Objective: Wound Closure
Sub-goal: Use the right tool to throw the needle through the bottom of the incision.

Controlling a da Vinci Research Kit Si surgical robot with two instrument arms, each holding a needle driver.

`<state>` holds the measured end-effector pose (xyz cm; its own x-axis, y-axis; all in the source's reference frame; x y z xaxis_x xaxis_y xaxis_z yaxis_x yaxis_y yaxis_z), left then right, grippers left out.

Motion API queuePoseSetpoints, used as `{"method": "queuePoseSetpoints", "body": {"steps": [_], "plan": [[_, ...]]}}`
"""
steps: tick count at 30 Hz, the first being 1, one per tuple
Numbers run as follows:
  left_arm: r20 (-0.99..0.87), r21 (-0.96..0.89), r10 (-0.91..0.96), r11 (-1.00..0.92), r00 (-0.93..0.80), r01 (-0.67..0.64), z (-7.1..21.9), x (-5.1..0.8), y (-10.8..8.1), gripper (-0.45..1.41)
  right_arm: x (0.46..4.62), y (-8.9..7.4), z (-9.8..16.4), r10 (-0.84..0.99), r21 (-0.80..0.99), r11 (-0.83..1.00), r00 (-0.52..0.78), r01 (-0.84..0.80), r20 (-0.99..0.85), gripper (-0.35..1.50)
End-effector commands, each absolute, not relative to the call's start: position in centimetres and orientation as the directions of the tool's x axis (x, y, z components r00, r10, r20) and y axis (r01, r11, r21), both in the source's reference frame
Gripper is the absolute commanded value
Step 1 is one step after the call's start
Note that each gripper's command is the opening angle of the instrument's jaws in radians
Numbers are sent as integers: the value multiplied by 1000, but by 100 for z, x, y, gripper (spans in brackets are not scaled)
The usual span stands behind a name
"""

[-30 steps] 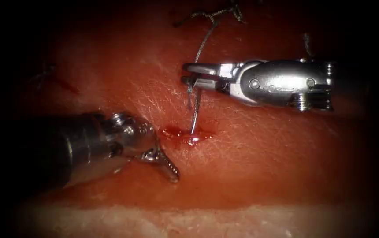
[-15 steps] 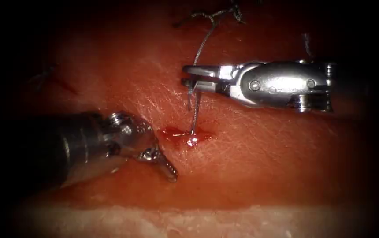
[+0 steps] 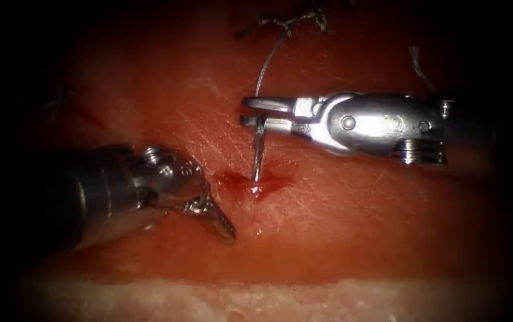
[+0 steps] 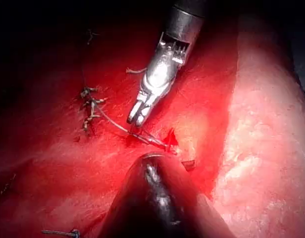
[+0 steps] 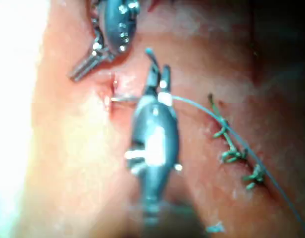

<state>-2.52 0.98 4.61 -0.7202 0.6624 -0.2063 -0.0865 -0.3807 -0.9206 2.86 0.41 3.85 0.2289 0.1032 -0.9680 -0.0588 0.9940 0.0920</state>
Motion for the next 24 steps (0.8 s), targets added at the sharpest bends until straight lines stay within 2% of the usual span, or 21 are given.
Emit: {"method": "queuePoseSetpoints", "body": {"steps": [1, 16, 24], "plan": [[-208, -920, 662, -382, -720, -85, 468, -258, 100, 2, 292, 41, 390, 112, 101, 993, 227, -59, -967, -35], [-210, -919, 661, -385, -720, -85, 468, -255, 99, 2, 291, 39, 396, 218, 204, 976, 241, -80, -946, -35], [-210, -920, 661, -384, -720, -84, 467, -254, 99, 2, 291, 38, 396, 217, 205, 976, 241, -72, -946, -35]]}}
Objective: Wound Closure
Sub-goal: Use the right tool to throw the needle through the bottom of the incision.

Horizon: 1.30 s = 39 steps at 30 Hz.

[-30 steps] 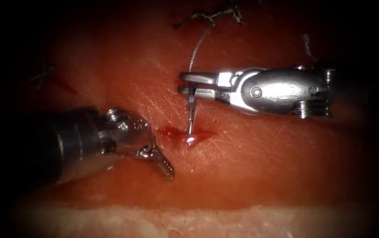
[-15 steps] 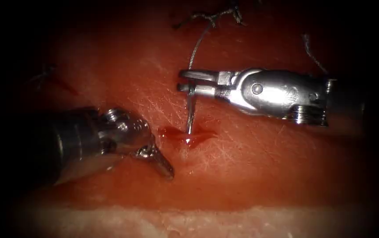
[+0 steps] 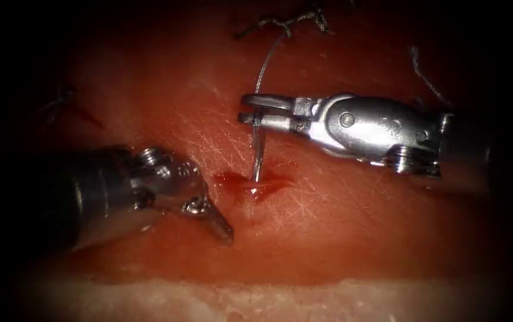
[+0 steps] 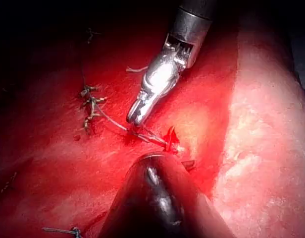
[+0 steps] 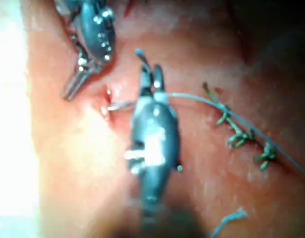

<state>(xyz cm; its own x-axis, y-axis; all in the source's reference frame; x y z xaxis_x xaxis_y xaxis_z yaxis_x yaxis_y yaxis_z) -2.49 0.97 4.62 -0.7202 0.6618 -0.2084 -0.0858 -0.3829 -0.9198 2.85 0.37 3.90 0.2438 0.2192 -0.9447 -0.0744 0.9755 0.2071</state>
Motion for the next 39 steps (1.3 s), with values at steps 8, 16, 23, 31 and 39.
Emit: {"method": "queuePoseSetpoints", "body": {"steps": [8, 16, 23, 31, 39], "plan": [[-211, -920, 660, -384, -721, -83, 468, -253, 100, 2, 292, 37, 395, 239, 232, 971, 241, -59, -941, -35], [-212, -919, 661, -385, -720, -84, 468, -252, 100, 1, 293, 33, 397, 299, 294, 954, 232, -57, -926, -35], [-212, -919, 661, -385, -720, -83, 468, -252, 100, -1, 293, 30, 398, 330, 327, 944, 230, -55, -916, -35], [-212, -919, 660, -385, -721, -82, 468, -250, 101, -3, 294, 27, 396, 411, 409, 911, 226, -59, -883, -35], [-213, -918, 661, -387, -720, -83, 469, -249, 101, -4, 295, 20, 401, 527, 526, 847, 226, -70, -819, -35]]}}
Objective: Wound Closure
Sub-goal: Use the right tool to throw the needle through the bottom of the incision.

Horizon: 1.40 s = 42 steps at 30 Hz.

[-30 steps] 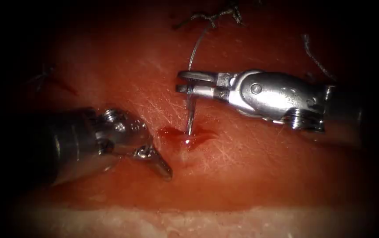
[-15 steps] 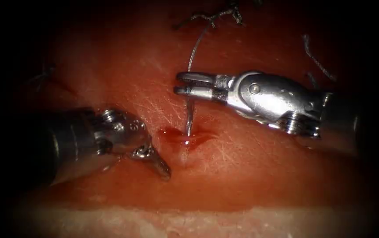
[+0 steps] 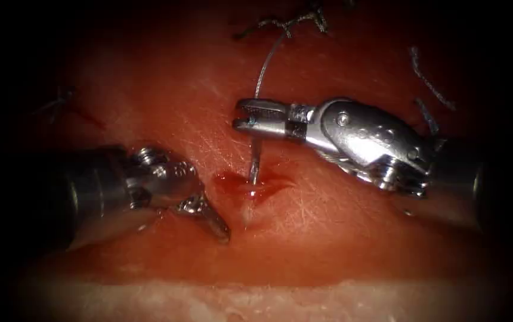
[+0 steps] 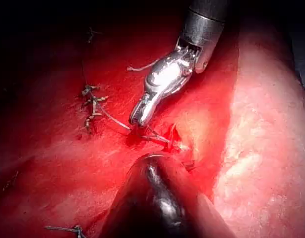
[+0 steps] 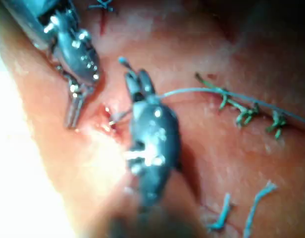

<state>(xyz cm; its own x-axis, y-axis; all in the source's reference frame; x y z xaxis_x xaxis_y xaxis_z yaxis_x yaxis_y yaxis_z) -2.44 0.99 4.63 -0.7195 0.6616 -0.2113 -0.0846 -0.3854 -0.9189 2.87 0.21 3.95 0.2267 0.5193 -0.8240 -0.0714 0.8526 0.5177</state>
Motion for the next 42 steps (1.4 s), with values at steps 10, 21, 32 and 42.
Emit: {"method": "queuePoseSetpoints", "body": {"steps": [10, 21, 32, 42], "plan": [[-214, -918, 661, -387, -720, -83, 469, -249, 101, -6, 296, 8, 410, 634, 637, 767, 234, -74, -737, -35], [-214, -918, 660, -387, -720, -82, 470, -248, 102, -8, 292, -22, 421, 763, 768, 633, 243, -92, -600, -35], [-214, -918, 659, -387, -721, -81, 470, -247, 102, -8, 293, -60, 426, 871, 884, 456, 253, -99, -421, -35], [-222, -916, 660, -394, -717, -79, 468, -245, 102, -8, 287, -49, 434, 920, 910, 386, 134, -148, -368, 116]]}}
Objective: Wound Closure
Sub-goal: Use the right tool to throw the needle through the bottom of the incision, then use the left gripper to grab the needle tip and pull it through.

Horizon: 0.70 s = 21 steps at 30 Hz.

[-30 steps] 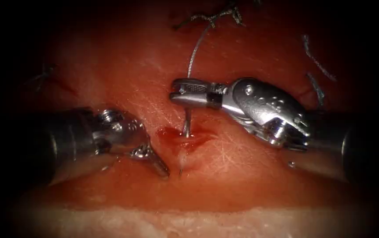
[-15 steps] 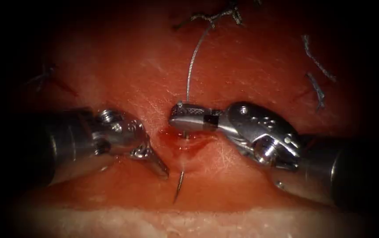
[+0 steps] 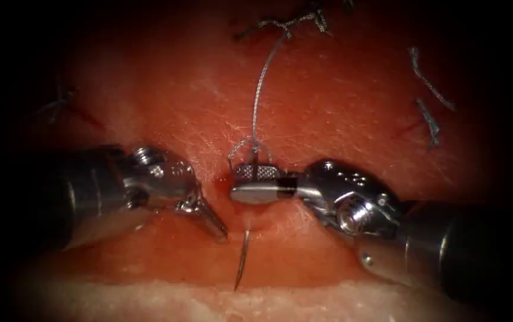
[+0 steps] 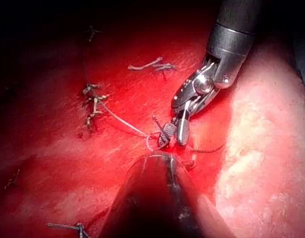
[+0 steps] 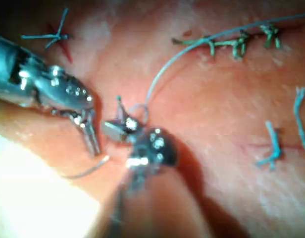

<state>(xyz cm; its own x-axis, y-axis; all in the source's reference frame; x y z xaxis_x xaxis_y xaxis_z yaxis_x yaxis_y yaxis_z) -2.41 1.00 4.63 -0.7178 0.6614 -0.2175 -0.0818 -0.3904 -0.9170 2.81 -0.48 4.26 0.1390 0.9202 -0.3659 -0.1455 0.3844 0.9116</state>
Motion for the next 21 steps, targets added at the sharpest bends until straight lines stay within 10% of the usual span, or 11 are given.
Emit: {"method": "queuePoseSetpoints", "body": {"steps": [1, 21], "plan": [[-228, -914, 658, -398, -718, -75, 468, -245, 102, -8, 286, -49, 434, 920, 911, 386, 132, -145, -369, 123], [-731, -584, 434, -797, -526, 153, 419, -260, 109, 59, 215, -35, 415, 908, 918, 390, 195, -70, -370, 126]]}}
